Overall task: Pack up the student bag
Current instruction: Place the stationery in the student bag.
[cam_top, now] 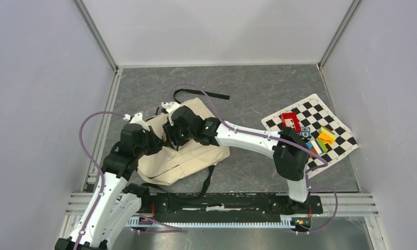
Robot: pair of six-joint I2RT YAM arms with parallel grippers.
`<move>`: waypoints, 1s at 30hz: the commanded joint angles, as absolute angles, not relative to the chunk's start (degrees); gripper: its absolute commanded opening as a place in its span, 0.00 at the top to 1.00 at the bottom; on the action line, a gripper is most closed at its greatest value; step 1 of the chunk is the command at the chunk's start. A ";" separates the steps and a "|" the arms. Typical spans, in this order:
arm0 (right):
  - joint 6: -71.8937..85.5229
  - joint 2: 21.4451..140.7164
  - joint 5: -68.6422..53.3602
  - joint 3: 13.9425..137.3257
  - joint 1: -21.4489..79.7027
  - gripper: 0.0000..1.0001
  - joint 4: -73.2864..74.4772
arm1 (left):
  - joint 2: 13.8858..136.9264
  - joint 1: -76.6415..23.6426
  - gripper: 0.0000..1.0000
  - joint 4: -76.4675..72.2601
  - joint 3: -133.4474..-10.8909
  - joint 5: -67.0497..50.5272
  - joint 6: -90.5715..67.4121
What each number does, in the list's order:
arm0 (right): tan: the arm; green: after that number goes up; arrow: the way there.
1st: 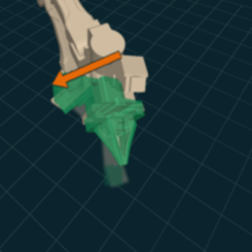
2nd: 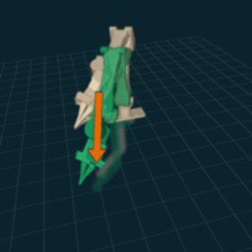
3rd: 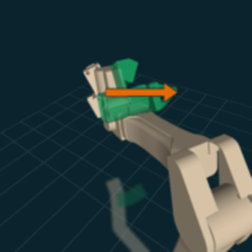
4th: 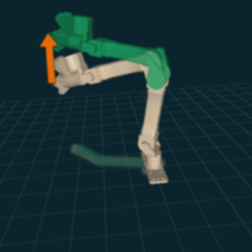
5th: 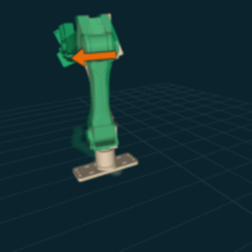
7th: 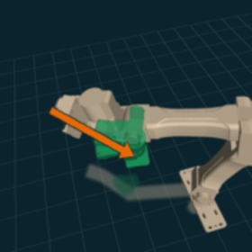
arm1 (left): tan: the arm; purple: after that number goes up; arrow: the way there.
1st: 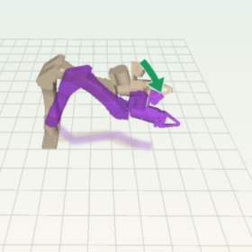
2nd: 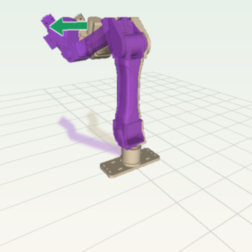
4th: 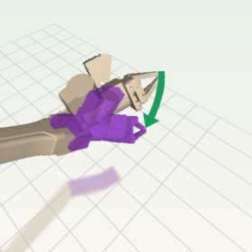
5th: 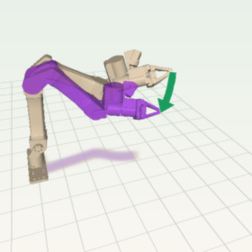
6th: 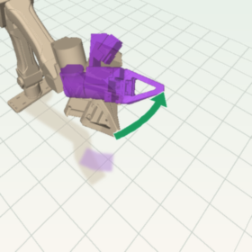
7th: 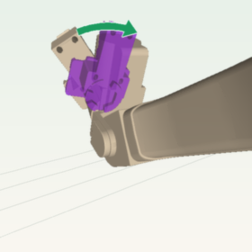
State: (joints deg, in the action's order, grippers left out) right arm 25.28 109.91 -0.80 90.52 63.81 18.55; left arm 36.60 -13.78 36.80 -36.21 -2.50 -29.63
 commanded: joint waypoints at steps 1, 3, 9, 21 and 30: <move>25.46 114.56 2.80 97.54 63.65 1.00 17.55 | 35.91 -13.18 0.98 34.10 -37.89 -1.17 -27.30; 25.32 117.46 3.34 100.03 63.59 1.00 20.60 | 35.79 -13.18 0.98 34.08 -37.94 -1.06 -27.31; 25.81 117.21 7.97 96.74 63.55 1.00 25.03 | 35.75 -13.18 0.98 34.10 -37.92 -0.88 -27.27; 22.68 113.64 23.03 93.35 63.02 0.84 32.04 | 35.95 -13.18 0.98 34.08 -37.88 -0.93 -27.30; 16.90 108.45 13.49 99.26 63.02 0.36 29.51 | 36.22 -13.18 0.98 34.08 -37.94 -0.82 -27.27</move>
State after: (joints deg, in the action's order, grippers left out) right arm 20.93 114.69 14.04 95.48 64.12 26.98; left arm 36.60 -13.58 36.97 -36.21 -3.03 -29.54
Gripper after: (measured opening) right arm 0.597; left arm 0.024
